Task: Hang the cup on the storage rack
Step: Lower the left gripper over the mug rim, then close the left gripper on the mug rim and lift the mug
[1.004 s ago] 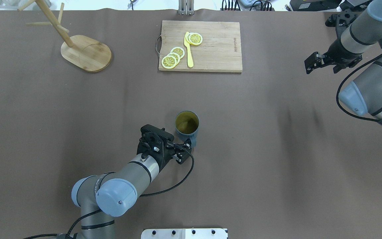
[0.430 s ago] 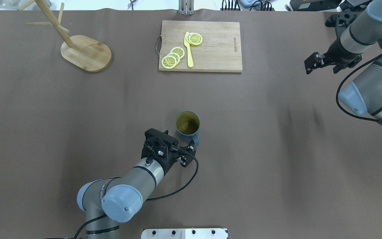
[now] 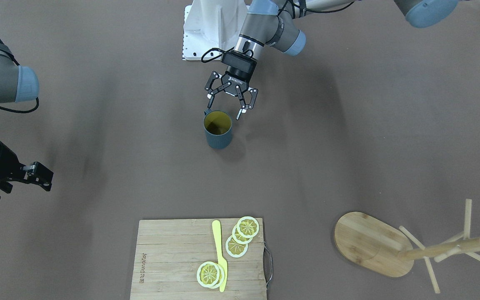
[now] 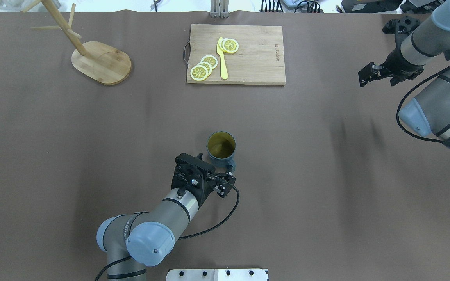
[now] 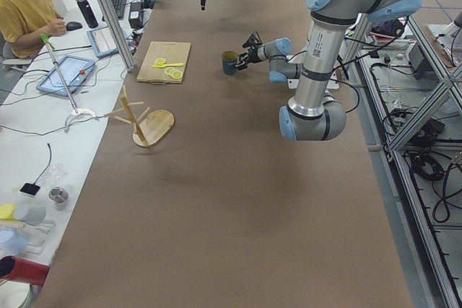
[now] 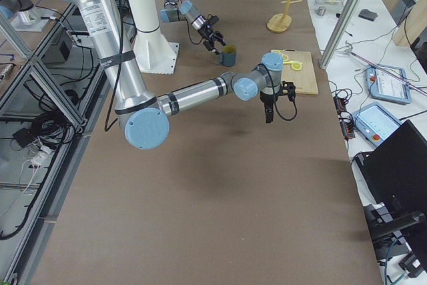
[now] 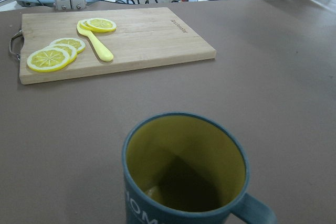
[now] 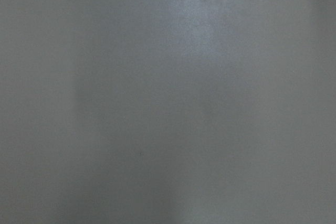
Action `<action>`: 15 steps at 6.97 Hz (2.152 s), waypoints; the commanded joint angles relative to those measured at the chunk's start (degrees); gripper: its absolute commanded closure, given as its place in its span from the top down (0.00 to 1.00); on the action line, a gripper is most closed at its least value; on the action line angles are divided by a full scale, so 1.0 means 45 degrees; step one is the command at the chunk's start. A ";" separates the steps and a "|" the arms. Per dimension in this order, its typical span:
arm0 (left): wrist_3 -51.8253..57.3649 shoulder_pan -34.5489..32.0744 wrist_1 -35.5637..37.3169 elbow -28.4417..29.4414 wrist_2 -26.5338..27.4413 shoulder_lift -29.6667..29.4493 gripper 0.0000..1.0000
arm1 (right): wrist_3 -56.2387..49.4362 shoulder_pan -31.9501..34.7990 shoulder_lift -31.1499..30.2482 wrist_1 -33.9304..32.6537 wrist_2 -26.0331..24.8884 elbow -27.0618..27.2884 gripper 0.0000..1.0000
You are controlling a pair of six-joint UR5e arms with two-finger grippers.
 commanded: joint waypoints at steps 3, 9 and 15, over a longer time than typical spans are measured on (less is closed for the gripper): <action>0.0190 0.0046 -0.0033 0.0198 -0.0004 -0.0502 0.97 | 0.0001 0.0001 -0.0005 0.0324 0.0019 -0.0169 1.00; 0.0190 -0.0012 -0.0034 0.0748 0.0035 -0.0836 0.97 | 0.0021 0.0001 -0.0005 0.0324 0.0019 -0.0169 1.00; 0.0210 -0.0461 0.0064 0.1001 0.0074 -0.0895 0.97 | 0.0060 0.0001 -0.0025 0.0324 0.0019 -0.0188 1.00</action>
